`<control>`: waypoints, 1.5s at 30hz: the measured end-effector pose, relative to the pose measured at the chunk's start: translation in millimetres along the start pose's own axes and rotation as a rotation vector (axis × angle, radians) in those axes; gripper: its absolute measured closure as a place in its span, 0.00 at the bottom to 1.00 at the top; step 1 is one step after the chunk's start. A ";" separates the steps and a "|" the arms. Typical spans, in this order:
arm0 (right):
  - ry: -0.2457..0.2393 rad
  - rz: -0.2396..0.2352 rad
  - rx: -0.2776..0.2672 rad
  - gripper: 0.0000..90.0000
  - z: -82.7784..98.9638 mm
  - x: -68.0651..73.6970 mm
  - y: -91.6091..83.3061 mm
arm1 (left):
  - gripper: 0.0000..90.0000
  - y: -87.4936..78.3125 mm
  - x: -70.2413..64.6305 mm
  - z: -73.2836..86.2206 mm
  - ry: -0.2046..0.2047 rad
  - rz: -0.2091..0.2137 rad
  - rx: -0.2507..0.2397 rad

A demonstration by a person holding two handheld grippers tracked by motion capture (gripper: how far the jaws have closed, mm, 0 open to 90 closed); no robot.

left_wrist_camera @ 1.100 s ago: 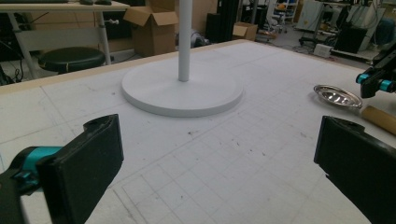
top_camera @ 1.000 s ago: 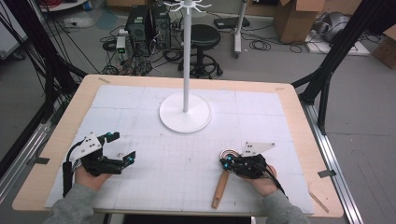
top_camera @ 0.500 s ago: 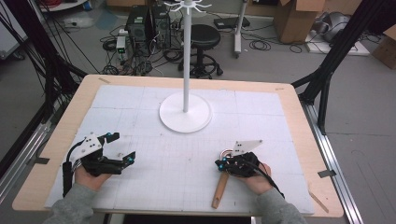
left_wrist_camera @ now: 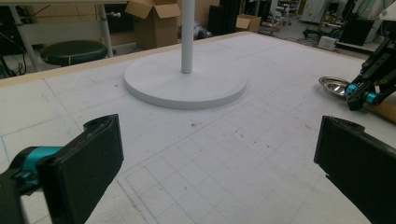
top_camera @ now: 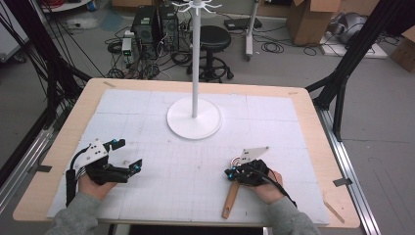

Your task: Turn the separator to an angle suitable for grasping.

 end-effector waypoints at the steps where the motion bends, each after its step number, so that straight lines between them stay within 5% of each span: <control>1: 0.003 -0.001 0.002 1.00 0.1 0.8 -0.1 | 0.02 0.1 0.0 0.0 -0.001 0.000 0.000; 23: 0.002 0.037 0.015 1.00 5.1 -6.6 -7.4 | 0.02 -0.2 0.6 0.6 0.006 -0.008 0.006; 45: 0.101 0.085 0.009 1.00 24.1 -27.3 -29.5 | 0.02 -1.1 1.2 0.3 0.008 -0.012 0.005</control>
Point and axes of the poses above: each handheld gripper's, and its own axes: y roughly forward along the jaws, z roughly out of its underside, x roughly to its left, the point moved 7 cm from there along y, roughly forward along the jaws
